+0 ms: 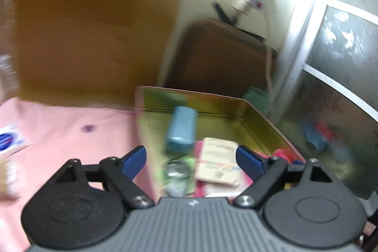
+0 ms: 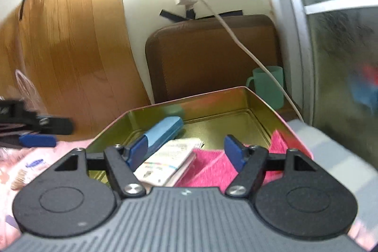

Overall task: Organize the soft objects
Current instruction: 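Grasp the clear barcode card pack with the right gripper, then pass the card pack from the right gripper into the left gripper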

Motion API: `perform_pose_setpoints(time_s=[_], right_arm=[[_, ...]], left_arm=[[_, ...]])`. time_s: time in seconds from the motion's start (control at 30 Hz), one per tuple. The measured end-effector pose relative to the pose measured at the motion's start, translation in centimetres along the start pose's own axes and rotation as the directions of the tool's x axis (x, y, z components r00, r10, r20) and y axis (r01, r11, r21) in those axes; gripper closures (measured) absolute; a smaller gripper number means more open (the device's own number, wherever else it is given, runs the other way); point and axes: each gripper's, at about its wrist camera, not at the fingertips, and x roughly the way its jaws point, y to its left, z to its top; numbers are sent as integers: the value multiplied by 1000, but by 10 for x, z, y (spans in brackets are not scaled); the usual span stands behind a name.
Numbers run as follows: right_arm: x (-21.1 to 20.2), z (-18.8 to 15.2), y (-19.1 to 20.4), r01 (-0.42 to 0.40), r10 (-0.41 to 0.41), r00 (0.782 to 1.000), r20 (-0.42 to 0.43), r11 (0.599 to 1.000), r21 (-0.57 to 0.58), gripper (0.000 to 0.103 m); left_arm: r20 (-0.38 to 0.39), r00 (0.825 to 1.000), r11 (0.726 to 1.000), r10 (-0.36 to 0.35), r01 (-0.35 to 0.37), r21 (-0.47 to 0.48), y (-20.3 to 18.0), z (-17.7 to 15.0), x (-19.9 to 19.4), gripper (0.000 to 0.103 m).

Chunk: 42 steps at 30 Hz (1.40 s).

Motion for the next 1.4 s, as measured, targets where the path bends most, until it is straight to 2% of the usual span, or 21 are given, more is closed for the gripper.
perform_pose_setpoints(time_s=[0.1, 0.17, 0.23, 0.3, 0.37, 0.43, 0.5, 0.63, 0.7, 0.73, 0.8, 0.9, 0.97, 1.0, 1.03, 1.13, 1.2, 1.27, 1.3, 1.37, 1.4], right_arm=[[-16, -9, 11, -59, 59, 998, 34, 998, 9, 29], [-32, -13, 30, -141, 142, 989, 42, 990, -18, 29], [-38, -17, 59, -252, 253, 968, 7, 966, -60, 29], [-36, -24, 93, -360, 354, 932, -71, 927, -107, 29], [-30, -36, 128, -437, 415, 896, -156, 888, -147, 29], [-16, -46, 161, -473, 430, 871, -237, 865, -170, 29], [5, -52, 189, -458, 390, 870, -302, 867, -199, 28], [53, -60, 231, -408, 296, 866, -404, 885, -225, 24], [75, -67, 244, -384, 248, 862, -442, 889, -249, 19], [81, -72, 247, -366, 219, 860, -460, 894, -259, 14], [85, -75, 242, -364, 236, 854, -464, 908, -208, 16], [73, -73, 237, -405, 277, 836, -474, 894, -191, 38], [59, -73, 231, -414, 283, 825, -489, 892, -182, 59], [50, -74, 226, -426, 293, 819, -493, 887, -181, 82], [41, -76, 221, -438, 303, 811, -501, 882, -176, 100], [15, -80, 207, -454, 332, 802, -497, 879, -145, 100], [2, -80, 198, -448, 334, 807, -487, 884, -136, 100], [-1, -77, 193, -444, 348, 812, -469, 889, -109, 95], [1, -76, 191, -436, 346, 821, -454, 893, -108, 94], [9, -70, 191, -419, 339, 830, -443, 903, -95, 85], [14, -67, 192, -421, 347, 831, -435, 903, -84, 71]], left_arm=[[49, 998, 999, 47, -45, -29, 32, -15, -33, 17], [65, 994, 994, 86, -81, -71, 59, -29, -59, 17], [68, 984, 982, 167, -159, -106, 88, -45, -81, 17], [65, 960, 956, 274, -265, -124, 114, -64, -102, 17], [56, 925, 919, 376, -365, -148, 139, -83, -120, 17], [47, 890, 880, 454, -439, -182, 159, -94, -131, 17], [36, 856, 838, 515, -495, -228, 179, -103, -141, 17], [56, 815, 795, 577, -545, -266, 197, -112, -146, 17], [63, 830, 805, 554, -514, -297, 204, -114, -149, 17], [74, 830, 807, 553, -511, -296, 203, -114, -150, 17], [81, 830, 813, 552, -514, -274, 199, -114, -151, 17], [95, 827, 820, 553, -522, -235, 194, -116, -148, 16], [97, 829, 824, 551, -521, -223, 192, -117, -147, 15], [96, 829, 824, 551, -521, -222, 191, -117, -147, 13], [93, 831, 825, 548, -519, -223, 191, -117, -147, 9], [73, 850, 839, 522, -496, -223, 193, -116, -145, 9], [41, 876, 860, 481, -462, -217, 194, -116, -142, 9], [18, 891, 869, 453, -437, -232, 193, -117, -143, 9], [10, 899, 870, 437, -420, -257, 193, -119, -143, 9], [9, 917, 873, 398, -376, -312, 192, -118, -145, 9], [12, 923, 873, 386, -361, -327, 191, -117, -145, 9]])
